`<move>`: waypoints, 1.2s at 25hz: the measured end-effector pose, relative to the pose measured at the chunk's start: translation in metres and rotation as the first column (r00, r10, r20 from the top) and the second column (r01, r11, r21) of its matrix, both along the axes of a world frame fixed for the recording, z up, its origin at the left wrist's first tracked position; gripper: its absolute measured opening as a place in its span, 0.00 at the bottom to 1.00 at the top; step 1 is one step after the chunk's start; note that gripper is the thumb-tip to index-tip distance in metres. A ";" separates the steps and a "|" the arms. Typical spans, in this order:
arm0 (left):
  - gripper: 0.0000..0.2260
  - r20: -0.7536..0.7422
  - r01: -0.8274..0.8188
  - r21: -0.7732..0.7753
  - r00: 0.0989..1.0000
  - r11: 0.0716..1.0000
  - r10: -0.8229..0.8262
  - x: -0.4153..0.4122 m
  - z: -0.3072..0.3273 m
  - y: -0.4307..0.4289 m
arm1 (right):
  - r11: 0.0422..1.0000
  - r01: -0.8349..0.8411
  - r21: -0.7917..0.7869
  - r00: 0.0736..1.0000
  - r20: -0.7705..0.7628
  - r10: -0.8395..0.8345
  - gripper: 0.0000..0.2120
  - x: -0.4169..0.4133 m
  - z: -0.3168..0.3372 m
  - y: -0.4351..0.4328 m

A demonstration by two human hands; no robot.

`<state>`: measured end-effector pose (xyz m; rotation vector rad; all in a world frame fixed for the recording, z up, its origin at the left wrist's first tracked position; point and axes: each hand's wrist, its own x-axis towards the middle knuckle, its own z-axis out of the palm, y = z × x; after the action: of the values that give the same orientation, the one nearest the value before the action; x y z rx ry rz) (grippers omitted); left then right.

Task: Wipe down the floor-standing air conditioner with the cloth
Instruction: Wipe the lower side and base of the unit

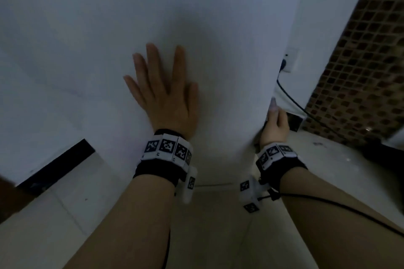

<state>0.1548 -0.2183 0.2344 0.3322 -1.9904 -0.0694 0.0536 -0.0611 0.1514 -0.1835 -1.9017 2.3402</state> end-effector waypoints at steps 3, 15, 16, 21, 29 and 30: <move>0.27 -0.002 0.086 0.003 0.996 0.996 -0.086 0.005 -0.006 -0.008 | 0.989 0.143 0.048 0.990 -0.007 -0.143 0.11 0.023 0.000 -0.004; 0.29 0.039 0.094 0.086 0.994 0.992 -0.098 0.029 -0.025 -0.036 | 0.939 0.287 0.188 0.957 -0.097 -0.273 0.08 0.111 -0.004 -0.055; 0.29 0.035 0.080 0.099 0.996 0.992 -0.084 0.030 -0.026 -0.036 | 0.943 0.274 0.186 0.959 -0.128 -0.254 0.08 0.111 -0.005 -0.059; 0.33 0.078 0.004 0.096 0.997 0.995 -0.012 0.043 -0.031 -0.054 | 0.957 0.256 0.140 0.957 -0.176 -0.230 0.11 0.113 -0.019 -0.075; 0.42 0.117 -0.080 0.349 0.992 0.934 0.041 0.083 -0.053 -0.103 | 0.969 0.196 0.153 0.971 -0.169 -0.170 0.16 0.132 -0.042 -0.109; 0.43 0.109 -0.079 0.367 0.993 0.927 0.041 0.090 -0.059 -0.123 | 0.963 0.214 0.161 0.967 -0.177 -0.185 0.16 0.133 -0.042 -0.118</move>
<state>0.2449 -0.3408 0.1750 0.6512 -2.0601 -0.4019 0.1867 -0.1796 0.1091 -0.1566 -1.9049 1.9801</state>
